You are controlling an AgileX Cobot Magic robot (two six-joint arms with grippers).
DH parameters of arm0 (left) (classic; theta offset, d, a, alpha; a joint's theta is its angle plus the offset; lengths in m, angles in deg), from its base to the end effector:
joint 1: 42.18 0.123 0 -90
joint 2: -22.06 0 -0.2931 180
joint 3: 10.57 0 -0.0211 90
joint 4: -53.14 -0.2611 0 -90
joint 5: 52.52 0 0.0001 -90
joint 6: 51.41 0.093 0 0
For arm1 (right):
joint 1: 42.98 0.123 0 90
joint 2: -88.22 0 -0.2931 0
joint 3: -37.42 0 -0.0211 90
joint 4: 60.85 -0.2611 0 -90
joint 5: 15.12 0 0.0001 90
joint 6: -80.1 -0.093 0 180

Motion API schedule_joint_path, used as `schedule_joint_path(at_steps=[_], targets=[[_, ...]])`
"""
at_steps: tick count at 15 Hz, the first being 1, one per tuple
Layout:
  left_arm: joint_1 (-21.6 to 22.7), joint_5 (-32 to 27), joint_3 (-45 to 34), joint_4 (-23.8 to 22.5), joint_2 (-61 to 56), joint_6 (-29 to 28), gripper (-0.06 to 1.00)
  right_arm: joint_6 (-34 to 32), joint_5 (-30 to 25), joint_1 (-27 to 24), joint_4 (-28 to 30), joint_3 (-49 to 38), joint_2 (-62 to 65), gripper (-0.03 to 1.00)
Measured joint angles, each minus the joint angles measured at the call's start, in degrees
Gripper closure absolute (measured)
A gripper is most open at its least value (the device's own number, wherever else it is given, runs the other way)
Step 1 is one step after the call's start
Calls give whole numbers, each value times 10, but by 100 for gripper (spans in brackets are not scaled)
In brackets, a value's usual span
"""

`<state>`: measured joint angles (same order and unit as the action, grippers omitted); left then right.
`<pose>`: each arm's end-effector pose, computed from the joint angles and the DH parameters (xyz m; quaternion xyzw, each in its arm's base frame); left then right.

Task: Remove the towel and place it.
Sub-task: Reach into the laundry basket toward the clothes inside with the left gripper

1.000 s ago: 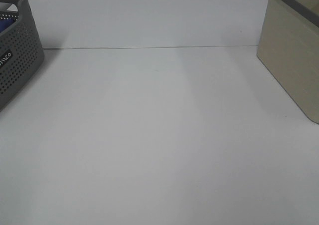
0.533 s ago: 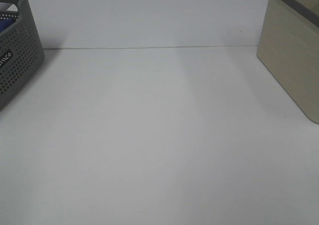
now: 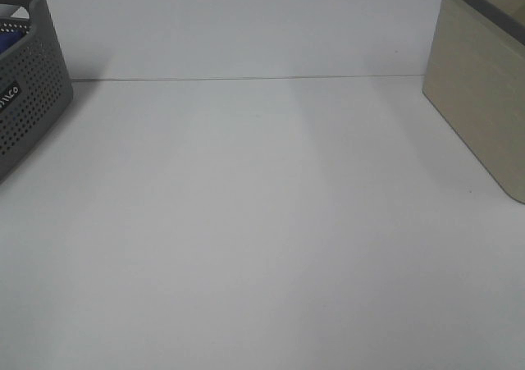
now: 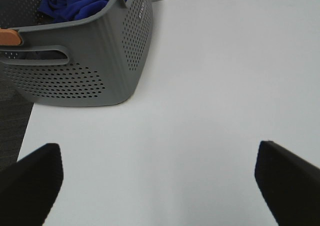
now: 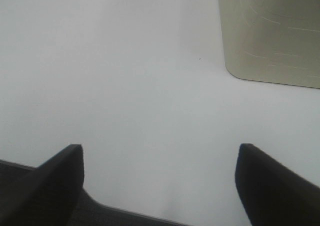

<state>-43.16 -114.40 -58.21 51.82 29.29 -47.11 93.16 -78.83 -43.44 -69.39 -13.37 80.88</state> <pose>-0.0063 0.0020 0.2855 0.0385 0.8506 0.0267 0.5238 -0.0015 0.0124 0.2679 -0.0992 0.8659 0.0168 0.4901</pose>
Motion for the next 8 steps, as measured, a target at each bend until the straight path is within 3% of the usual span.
schedule_joint_path(at_steps=[8], targets=[[0, 0, 0, 0, 0, 0, -4, 0, 0, 0, 0, 0, 0, 16]])
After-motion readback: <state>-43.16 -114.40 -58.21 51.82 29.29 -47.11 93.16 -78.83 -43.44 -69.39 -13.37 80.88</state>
